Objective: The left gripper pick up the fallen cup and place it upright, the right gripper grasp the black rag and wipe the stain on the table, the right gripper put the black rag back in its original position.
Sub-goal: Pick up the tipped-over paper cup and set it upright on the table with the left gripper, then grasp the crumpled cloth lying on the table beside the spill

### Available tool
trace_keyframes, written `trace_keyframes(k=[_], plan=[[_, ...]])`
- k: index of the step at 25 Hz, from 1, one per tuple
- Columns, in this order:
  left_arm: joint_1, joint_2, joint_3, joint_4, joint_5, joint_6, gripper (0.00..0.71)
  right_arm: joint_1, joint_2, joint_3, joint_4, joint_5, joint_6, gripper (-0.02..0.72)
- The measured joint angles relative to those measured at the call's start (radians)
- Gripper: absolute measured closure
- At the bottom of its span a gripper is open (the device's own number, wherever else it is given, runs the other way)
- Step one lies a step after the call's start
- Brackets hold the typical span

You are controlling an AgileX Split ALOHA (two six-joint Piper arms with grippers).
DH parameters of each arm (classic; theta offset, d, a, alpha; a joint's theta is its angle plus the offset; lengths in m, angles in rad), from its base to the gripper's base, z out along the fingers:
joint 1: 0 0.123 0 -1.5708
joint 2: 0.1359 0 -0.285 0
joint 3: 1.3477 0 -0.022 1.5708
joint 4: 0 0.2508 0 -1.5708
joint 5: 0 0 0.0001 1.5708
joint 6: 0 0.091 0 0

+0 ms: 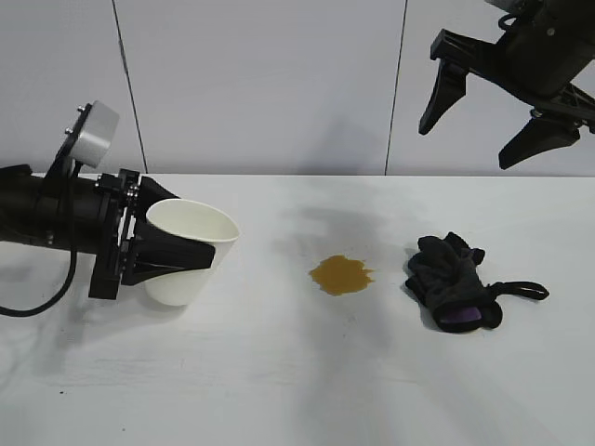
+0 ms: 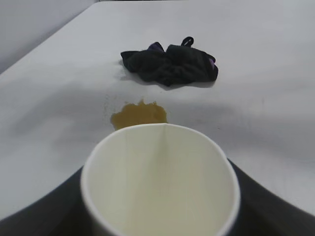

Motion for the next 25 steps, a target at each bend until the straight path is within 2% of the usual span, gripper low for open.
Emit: trace_keyframes(k=[6,11,17,22,25], plan=[[0.0,0.031,0.0,-0.001,-0.001,-0.006,0.274,0.0,0.0,0.0,-0.001,0.0,0.0,0.081],[0.0,0.031,0.0,-0.002,-0.001,-0.074,0.101,0.0,0.0,0.0,-0.001,-0.005,0.0,0.081],[0.0,0.018,0.0,-0.004,-0.003,-0.126,0.046,0.0,0.0,0.0,-0.001,-0.009,0.0,0.081],[0.0,-0.066,0.0,-0.004,-0.006,-0.373,0.02,0.0,0.0,0.0,-0.001,-0.01,0.0,0.081],[0.0,-0.149,0.0,0.0,-0.11,-0.557,0.018,0.0,0.0,0.0,-0.001,-0.011,0.0,0.081]])
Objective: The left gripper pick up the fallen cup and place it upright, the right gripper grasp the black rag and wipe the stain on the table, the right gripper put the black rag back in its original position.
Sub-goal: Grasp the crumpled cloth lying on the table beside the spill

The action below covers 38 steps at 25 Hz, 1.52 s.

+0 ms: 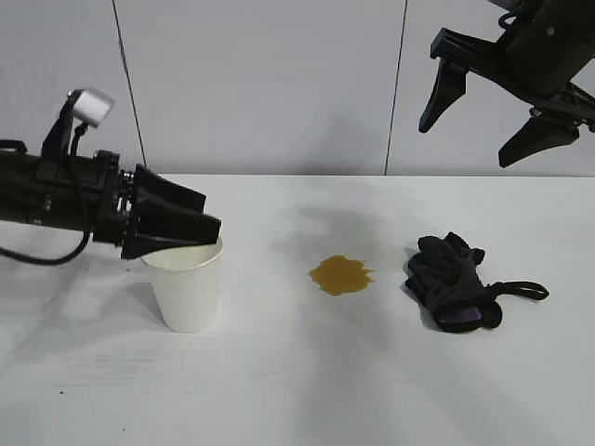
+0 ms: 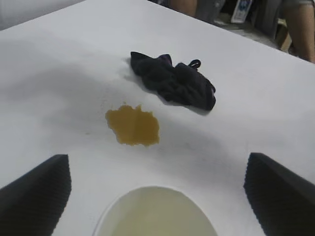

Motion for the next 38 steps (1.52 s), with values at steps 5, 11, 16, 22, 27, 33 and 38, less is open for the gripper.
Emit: trace_keyframes(k=[5,11,16,22,27,33,38], plan=[[-0.007,-0.16,-0.067,0.164,-0.216,-0.477,0.017,0.0,0.0,0.0,0.0,0.0,0.0,0.081],[-0.075,-0.211,-0.313,0.739,-0.24,-1.221,0.017,0.0,0.0,0.0,0.0,-0.001,0.0,0.081],[-0.114,-0.213,-0.397,0.998,-0.246,-1.548,0.017,0.0,0.0,0.0,0.0,-0.001,0.0,0.081],[-0.116,-0.213,-0.397,1.028,-0.233,-1.611,0.017,0.0,0.0,0.0,-0.011,0.032,-0.041,0.081],[-0.116,-0.213,-0.397,1.03,-0.221,-1.643,0.016,0.0,0.0,0.0,-0.082,0.088,-0.06,0.081],[-0.116,-0.213,-0.397,1.031,-0.214,-1.659,0.016,0.0,0.0,0.0,-0.21,0.134,-0.035,0.081],[-0.116,-0.213,-0.397,1.031,-0.199,-1.689,0.016,0.0,0.0,0.0,-0.217,0.15,-0.032,0.081]])
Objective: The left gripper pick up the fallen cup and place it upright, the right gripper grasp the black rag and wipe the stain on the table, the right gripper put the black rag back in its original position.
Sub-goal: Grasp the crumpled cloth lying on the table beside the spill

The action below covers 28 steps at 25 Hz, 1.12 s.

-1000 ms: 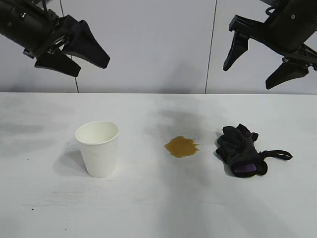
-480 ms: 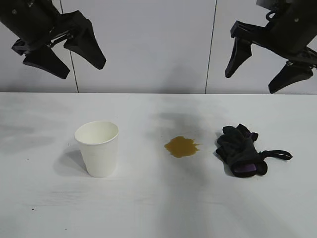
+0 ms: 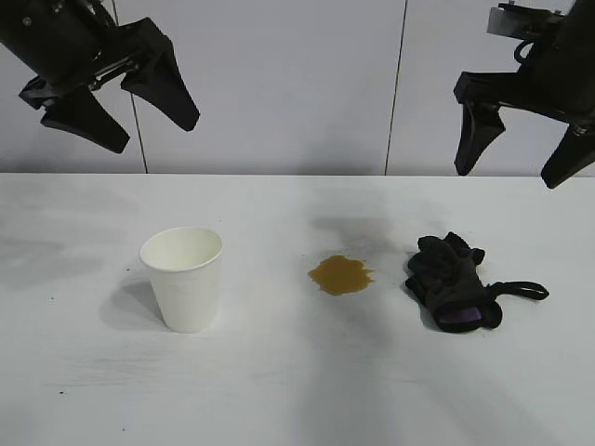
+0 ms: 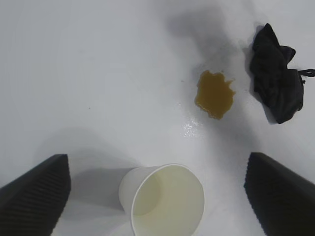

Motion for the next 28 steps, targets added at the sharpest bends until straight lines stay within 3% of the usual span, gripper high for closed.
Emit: trace_keyframes(k=[12,17,22,28], plan=[[0.0,0.0,0.0,0.0,0.015,-0.045,0.016,0.0,0.116,0.0,-0.004,-0.003,0.0,0.081],[0.0,0.0,0.0,0.0,0.022,-0.074,0.016,0.036,0.162,0.0,-0.009,-0.061,0.004,0.081],[0.0,0.0,0.0,0.0,0.022,-0.077,0.016,0.086,0.204,0.0,-0.067,-0.112,0.092,0.086],[0.0,0.0,0.0,0.001,0.022,-0.078,0.016,0.096,0.242,0.0,-0.109,-0.131,0.151,0.184]])
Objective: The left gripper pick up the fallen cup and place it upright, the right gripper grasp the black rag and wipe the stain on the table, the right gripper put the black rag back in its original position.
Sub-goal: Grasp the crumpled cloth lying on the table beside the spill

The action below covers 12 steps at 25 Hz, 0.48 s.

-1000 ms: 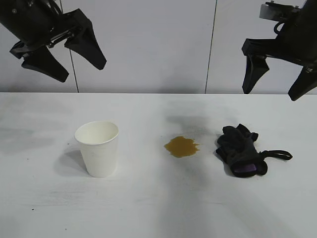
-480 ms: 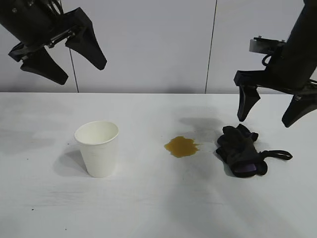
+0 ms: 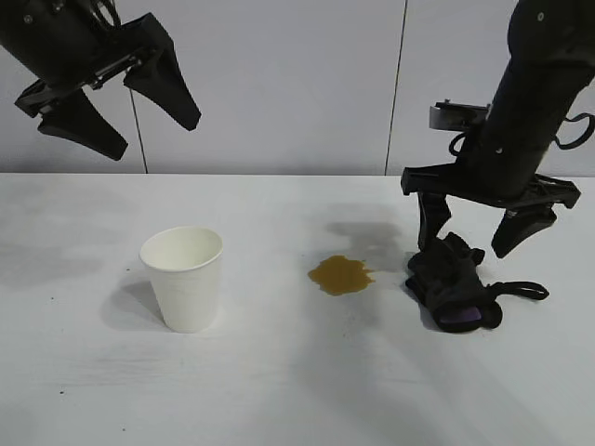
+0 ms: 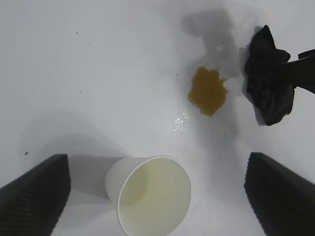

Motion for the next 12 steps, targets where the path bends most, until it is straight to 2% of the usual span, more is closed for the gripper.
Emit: trace_keyframes(k=[4,6,8,11,12], plan=[[0.0,0.0,0.0,0.0,0.0,0.0,0.016,0.0,0.031,0.0,-0.001,-0.003,0.003,0.218],[0.0,0.0,0.0,0.003,0.0,0.0,0.016,0.0,0.051,0.0,0.0,-0.005,0.007,0.267],[0.0,0.0,0.0,0.003,0.0,0.0,0.016,0.0,0.066,0.0,0.003,-0.006,0.009,0.356],[0.0,0.0,0.0,0.003,0.0,0.0,0.016,0.001,0.072,-0.001,0.017,-0.01,0.01,0.557],[0.0,0.0,0.0,0.004,0.0,0.0,0.016,0.004,0.072,-0.002,0.02,-0.01,0.01,0.604]])
